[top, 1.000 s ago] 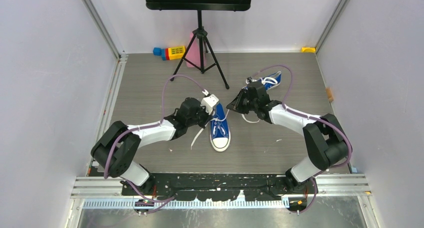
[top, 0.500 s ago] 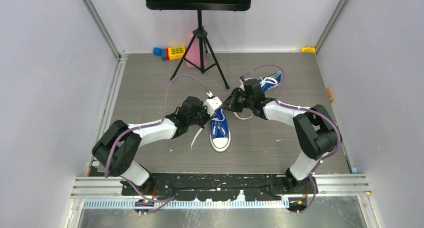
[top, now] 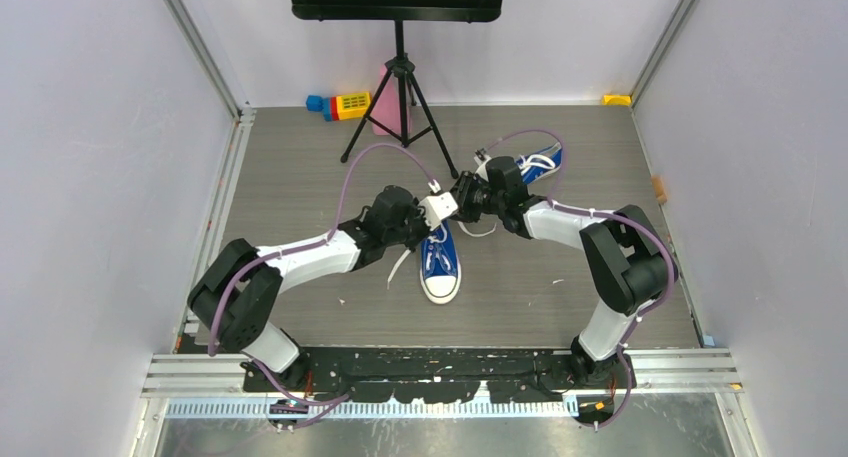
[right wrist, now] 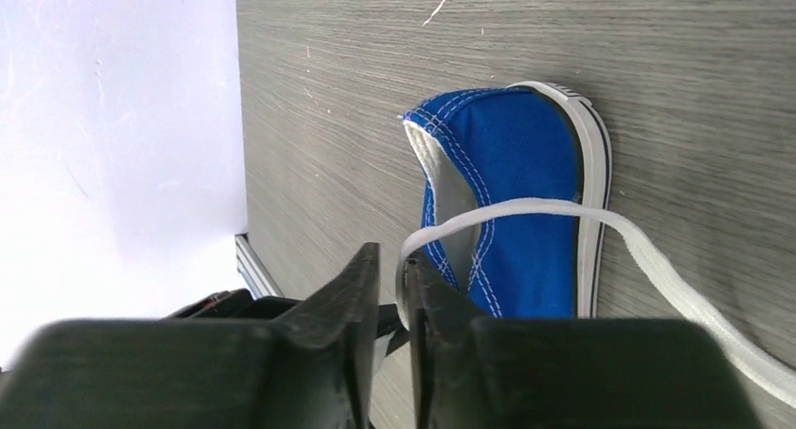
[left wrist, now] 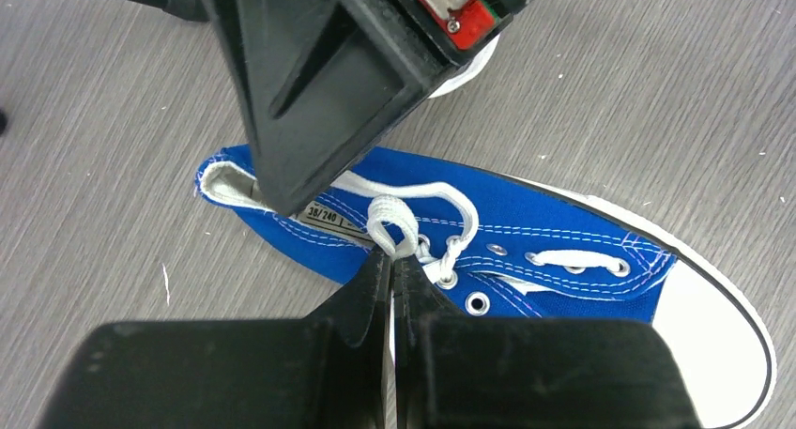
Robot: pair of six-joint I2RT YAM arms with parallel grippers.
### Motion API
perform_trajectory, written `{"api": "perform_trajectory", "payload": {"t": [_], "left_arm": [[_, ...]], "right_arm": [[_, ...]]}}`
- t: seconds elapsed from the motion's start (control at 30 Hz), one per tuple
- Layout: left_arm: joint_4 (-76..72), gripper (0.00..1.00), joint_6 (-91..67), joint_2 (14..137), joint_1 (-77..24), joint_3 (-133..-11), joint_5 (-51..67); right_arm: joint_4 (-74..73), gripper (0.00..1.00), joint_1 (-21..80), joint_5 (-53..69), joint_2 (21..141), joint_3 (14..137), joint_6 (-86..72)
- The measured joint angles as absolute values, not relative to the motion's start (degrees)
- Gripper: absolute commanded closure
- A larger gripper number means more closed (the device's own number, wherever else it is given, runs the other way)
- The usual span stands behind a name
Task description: Tie the shoes
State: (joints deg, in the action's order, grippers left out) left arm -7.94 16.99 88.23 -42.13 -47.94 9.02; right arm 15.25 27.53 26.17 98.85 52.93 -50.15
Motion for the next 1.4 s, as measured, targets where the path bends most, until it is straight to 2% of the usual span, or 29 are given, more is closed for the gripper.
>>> {"api": "perform_trajectory", "payload": {"t": [0.2,0.47,0.6,0.87,1.03,1.2,1.4], "left_arm": [[-6.81,1.00,17.15,88.60,-42.30,-48.49,8.32],[-5.48,1.00,17.17,88.58,-42.30,-48.49,7.29],[-5.21,1.00,17.19,88.58,-42.30,-48.49,7.14],[-4.43,1.00,17.82,88.58,-42.30,-48.49,7.09],[-3.09,1.00,18.83,88.62,-42.30,-48.80,7.07],[-1.72,1.00,19.75,88.95,-42.30,-50.02,7.05],[-0.34,1.00,20.16,90.37,-42.30,-51.96,6.66]], "right_arm": [[15.42,0.45,27.53,24.73,98.59,52.23,-50.11],[15.29,0.43,27.57,22.15,97.73,48.88,-51.11],[15.35,0.57,27.64,21.93,97.73,47.92,-51.59],[15.44,0.71,27.64,22.04,97.78,47.79,-52.23],[15.46,0.86,27.64,22.61,98.76,48.90,-51.81],[16.80,0.97,27.64,23.97,99.07,49.34,-51.62],[19.51,1.00,27.64,26.11,99.07,49.34,-51.88]]}}
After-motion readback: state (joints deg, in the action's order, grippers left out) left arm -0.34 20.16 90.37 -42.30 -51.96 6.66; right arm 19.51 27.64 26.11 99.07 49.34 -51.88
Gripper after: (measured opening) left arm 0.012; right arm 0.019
